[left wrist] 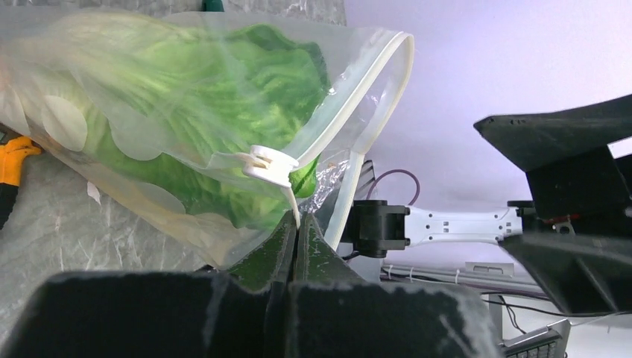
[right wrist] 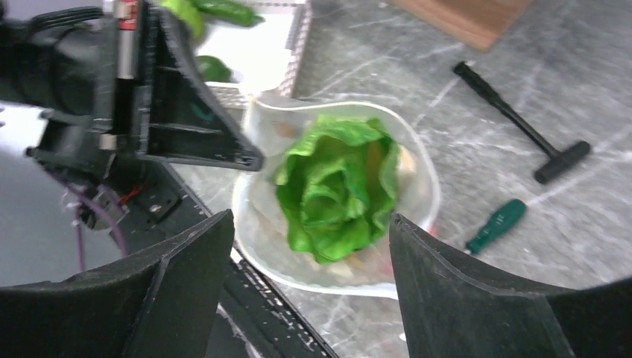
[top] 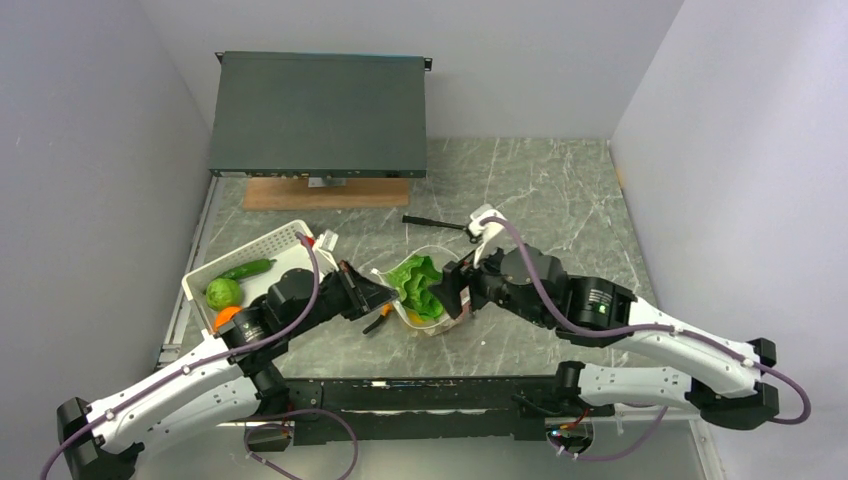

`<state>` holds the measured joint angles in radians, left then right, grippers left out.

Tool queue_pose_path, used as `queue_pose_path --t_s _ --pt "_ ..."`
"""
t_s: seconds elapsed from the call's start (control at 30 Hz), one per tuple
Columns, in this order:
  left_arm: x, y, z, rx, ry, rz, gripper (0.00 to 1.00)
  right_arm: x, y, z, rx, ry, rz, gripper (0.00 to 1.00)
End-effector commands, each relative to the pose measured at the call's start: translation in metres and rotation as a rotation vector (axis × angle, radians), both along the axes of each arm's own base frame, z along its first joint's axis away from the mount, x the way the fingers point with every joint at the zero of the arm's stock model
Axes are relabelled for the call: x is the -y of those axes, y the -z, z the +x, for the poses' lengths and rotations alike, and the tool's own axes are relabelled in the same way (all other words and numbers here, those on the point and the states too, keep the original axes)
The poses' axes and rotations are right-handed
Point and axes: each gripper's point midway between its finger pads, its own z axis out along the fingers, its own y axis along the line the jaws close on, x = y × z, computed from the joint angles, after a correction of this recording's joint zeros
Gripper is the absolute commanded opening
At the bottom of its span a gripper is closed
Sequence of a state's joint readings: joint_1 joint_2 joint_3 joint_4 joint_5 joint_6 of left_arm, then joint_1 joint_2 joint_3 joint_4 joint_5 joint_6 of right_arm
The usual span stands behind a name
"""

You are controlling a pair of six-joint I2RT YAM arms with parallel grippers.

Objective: Place the food in the zip-top bag and seal the zipper
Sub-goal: Adjust the fake vegetable in the zipper food storage bag, then adjust the zipper food storage bag at the center of the board.

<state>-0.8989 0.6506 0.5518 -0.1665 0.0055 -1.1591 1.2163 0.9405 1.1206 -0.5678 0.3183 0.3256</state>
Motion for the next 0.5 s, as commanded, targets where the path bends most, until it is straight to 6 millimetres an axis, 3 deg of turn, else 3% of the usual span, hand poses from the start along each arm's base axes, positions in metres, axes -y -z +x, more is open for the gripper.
queue_pose_path --t_s 0.0,0.13,0.3,0.37,0.47 --pt "0.001 -0.025 0.007 0.063 -0.021 -0.016 0.00 0.044 0.034 0.028 -0.018 0.199 -0.120 0.75" --pt "0.002 -0.025 0.007 0.057 -0.016 -0.006 0.00 0.051 0.062 0.035 -0.100 0.209 -0.105 0.65" --pt "0.003 -0.025 0.008 0.052 -0.018 -0.012 0.00 0.034 0.083 0.022 -0.154 0.112 -0.043 0.63" --pt "0.003 -0.027 0.009 0.054 -0.022 -0.010 0.00 0.034 0.093 0.023 -0.165 0.115 -0.056 0.52" --pt "0.001 -0.030 0.010 0.058 -0.032 -0.006 0.00 0.038 0.096 0.028 -0.154 0.141 -0.095 0.21"
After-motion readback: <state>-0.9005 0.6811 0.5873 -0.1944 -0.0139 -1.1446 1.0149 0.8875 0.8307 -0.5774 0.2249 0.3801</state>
